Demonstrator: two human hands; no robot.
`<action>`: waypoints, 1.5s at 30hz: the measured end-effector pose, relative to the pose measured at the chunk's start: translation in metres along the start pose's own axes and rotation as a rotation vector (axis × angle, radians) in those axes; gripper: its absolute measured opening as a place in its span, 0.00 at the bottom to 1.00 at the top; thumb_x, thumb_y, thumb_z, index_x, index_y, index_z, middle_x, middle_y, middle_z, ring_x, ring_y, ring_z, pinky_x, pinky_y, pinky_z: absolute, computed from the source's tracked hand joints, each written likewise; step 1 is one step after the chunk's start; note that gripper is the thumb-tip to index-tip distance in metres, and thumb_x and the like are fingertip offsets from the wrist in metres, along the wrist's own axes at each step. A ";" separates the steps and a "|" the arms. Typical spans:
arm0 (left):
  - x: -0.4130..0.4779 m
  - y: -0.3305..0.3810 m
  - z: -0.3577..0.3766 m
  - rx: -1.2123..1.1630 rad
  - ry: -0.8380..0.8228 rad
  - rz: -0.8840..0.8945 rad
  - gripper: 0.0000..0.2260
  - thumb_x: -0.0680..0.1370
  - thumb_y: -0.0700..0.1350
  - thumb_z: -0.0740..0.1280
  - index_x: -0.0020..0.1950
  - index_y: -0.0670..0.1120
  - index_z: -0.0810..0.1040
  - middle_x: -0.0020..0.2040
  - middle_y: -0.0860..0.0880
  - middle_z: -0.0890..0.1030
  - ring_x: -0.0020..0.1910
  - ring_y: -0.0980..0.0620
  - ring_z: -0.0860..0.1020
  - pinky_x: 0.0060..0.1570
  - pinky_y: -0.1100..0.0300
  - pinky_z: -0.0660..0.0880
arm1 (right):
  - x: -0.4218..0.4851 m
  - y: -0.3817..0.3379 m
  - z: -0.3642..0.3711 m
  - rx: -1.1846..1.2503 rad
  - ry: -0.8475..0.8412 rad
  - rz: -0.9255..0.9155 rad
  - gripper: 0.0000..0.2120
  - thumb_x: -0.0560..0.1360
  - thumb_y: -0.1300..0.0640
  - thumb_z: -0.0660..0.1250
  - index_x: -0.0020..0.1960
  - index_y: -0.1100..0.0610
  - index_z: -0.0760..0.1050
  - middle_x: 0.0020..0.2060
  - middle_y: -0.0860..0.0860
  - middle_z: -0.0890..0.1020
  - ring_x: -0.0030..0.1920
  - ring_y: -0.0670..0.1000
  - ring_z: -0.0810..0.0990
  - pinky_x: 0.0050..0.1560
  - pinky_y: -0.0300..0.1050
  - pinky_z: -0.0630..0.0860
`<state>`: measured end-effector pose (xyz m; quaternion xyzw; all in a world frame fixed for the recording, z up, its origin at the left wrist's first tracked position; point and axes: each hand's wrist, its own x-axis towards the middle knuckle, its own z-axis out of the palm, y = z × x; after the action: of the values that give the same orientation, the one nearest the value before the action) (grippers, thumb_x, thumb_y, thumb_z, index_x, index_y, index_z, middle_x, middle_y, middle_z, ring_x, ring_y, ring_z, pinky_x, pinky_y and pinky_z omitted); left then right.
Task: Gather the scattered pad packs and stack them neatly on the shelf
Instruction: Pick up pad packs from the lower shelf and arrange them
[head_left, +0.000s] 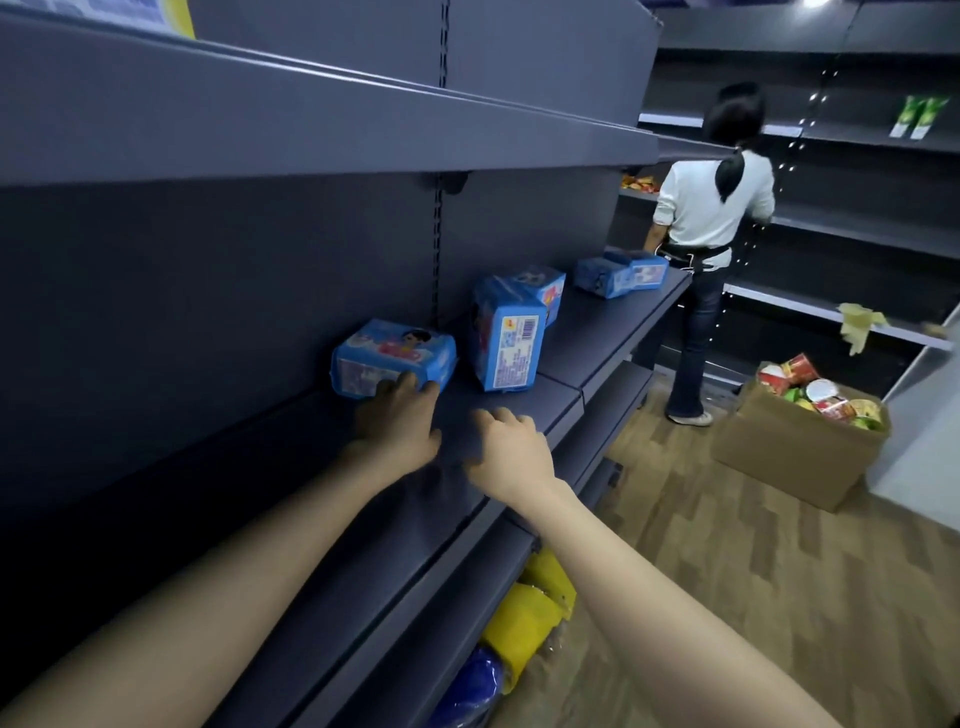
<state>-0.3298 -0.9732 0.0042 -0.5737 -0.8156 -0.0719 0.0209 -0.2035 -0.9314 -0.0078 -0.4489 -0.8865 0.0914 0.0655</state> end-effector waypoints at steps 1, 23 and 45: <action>0.004 -0.003 0.000 -0.001 -0.003 -0.002 0.21 0.77 0.49 0.63 0.68 0.46 0.65 0.66 0.45 0.66 0.62 0.44 0.69 0.51 0.50 0.73 | 0.005 0.000 0.000 0.002 0.002 -0.002 0.25 0.75 0.54 0.64 0.70 0.57 0.64 0.64 0.56 0.70 0.63 0.62 0.67 0.59 0.54 0.68; 0.065 -0.009 0.008 -0.013 0.071 -0.242 0.26 0.77 0.49 0.64 0.73 0.51 0.61 0.70 0.47 0.63 0.67 0.44 0.65 0.54 0.50 0.73 | 0.119 0.015 -0.009 0.134 -0.010 -0.277 0.30 0.75 0.52 0.65 0.74 0.54 0.58 0.68 0.57 0.64 0.69 0.61 0.62 0.61 0.53 0.71; 0.053 -0.032 0.017 0.015 0.046 -0.537 0.23 0.77 0.51 0.63 0.71 0.49 0.63 0.67 0.46 0.65 0.65 0.46 0.68 0.56 0.52 0.72 | 0.184 0.002 0.002 0.322 -0.250 -0.331 0.41 0.65 0.50 0.75 0.71 0.49 0.55 0.65 0.57 0.58 0.67 0.63 0.60 0.63 0.53 0.67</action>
<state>-0.3774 -0.9316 -0.0088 -0.3347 -0.9385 -0.0816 0.0238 -0.3107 -0.7817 -0.0040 -0.2667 -0.9231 0.2740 0.0402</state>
